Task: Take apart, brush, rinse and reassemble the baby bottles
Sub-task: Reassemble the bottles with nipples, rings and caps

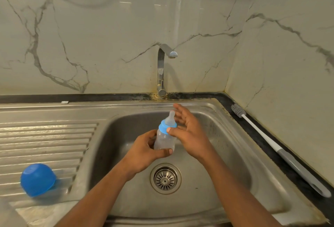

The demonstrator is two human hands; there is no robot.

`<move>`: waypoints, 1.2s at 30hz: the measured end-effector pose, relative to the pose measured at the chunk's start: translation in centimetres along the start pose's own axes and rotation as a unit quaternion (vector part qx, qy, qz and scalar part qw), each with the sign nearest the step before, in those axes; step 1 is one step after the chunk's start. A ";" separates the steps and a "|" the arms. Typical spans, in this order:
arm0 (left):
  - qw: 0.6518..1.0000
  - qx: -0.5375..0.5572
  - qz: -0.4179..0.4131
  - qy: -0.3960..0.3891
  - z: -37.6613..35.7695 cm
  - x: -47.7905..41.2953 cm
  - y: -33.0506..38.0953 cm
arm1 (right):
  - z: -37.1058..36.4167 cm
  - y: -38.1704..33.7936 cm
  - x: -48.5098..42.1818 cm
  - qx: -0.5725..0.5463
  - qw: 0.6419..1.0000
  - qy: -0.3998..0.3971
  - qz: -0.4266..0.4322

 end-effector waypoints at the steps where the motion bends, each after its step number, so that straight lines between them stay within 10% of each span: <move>1: 1.000 0.002 -0.004 -0.014 -0.3 0.1 0.2 | -0.5 0.3 0.0 -0.005 0.999 -0.030 -0.009; 11: 0.989 -0.122 -0.054 0.072 0.4 0.5 1.8 | 0.7 -0.3 -0.4 0.035 0.998 0.056 0.003; 19: 0.912 -0.349 -0.018 0.216 1.3 1.9 4.0 | 0.8 -2.5 0.9 0.131 0.969 0.201 0.065; 31: 0.977 -0.183 0.036 0.101 1.8 2.6 2.4 | -2.4 2.9 -1.1 0.076 0.993 -0.088 -0.014; 36: 0.885 -0.442 0.076 0.125 4.2 5.9 5.3 | -2.2 3.1 -1.5 0.098 0.992 -0.075 0.000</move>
Point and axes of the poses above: each hand's wrist, its own x-axis away from the middle knuckle, its own z-axis out of the back of the hand, y = z × x, the point moved 8 cm from there along -x, towards the middle knuckle, and after that the axes turned 7 degrees about -x, right-handed, at the moved point
